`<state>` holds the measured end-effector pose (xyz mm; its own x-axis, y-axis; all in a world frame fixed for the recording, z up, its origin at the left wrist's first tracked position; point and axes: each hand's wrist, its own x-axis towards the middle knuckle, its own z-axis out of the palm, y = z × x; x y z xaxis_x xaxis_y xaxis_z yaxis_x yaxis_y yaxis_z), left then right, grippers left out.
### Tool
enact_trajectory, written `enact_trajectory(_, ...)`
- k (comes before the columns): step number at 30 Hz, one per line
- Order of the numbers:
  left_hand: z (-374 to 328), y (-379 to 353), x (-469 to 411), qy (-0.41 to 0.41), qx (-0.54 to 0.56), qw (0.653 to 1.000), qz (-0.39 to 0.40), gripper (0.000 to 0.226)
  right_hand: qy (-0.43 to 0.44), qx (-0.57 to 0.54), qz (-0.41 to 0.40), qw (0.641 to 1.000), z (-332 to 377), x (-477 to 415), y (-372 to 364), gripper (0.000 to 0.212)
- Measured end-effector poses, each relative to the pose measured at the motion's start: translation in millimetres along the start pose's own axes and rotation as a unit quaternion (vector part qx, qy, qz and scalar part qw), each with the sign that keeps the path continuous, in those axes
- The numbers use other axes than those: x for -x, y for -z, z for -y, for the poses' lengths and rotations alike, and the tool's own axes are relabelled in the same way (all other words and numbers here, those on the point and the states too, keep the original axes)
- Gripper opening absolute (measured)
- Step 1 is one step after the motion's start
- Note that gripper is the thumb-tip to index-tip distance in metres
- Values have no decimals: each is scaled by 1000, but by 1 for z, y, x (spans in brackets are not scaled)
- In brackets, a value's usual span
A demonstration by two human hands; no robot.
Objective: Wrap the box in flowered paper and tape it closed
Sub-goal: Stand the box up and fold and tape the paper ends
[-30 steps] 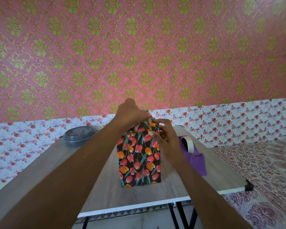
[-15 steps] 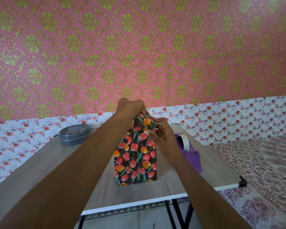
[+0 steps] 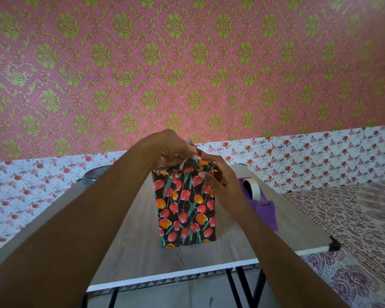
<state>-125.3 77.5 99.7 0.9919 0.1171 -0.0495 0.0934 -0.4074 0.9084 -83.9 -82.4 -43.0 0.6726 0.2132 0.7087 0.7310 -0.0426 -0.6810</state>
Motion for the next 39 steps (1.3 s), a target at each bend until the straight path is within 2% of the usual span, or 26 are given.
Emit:
enact_trajectory(3,-1,0,1,-17,-25,1000,-8,10,1,12,-1,1000,-1,1,0,32)
enact_trajectory(8,5,0,3,-55,53,996,-44,8,0,4,-4,1000,0,1,-1,29)
enact_trajectory(11,12,1,12,-141,12,984,-112,29,-9,2,-2,1000,-1,0,0,29)
enact_trajectory(13,24,0,24,-249,-96,955,-131,39,-17,0,-4,1000,-2,0,0,31)
enact_trajectory(15,38,-2,37,-334,-198,914,-120,39,-17,2,-8,1000,-2,-1,-2,32)
enact_trajectory(18,52,-6,46,-399,-317,850,-131,33,-19,9,-12,1000,-3,-1,-2,35)
enact_trajectory(20,57,-6,48,-437,-339,812,-183,24,-20,10,-14,1000,-3,-1,-3,33)
enact_trajectory(21,59,-6,49,-451,-328,805,-201,25,-17,10,-16,1000,-3,-1,-3,34)
enact_trajectory(24,62,-7,55,-460,-258,830,-181,46,-15,11,-27,999,-2,0,-3,41)
enact_trajectory(26,63,-4,58,-459,-243,839,-166,50,-12,16,-24,1000,-2,0,-3,36)
enact_trajectory(30,68,4,65,-515,-260,800,-165,35,-6,21,-14,1000,-5,0,-1,26)
enact_trajectory(32,69,5,68,-526,-246,795,-173,27,-6,23,-13,1000,-4,-1,-1,27)
enact_trajectory(37,45,5,50,-499,-220,808,-224,13,-17,21,-4,1000,-2,-1,-3,25)
enact_trajectory(39,27,6,39,-456,-212,845,-181,10,-11,19,2,1000,-1,0,-3,23)
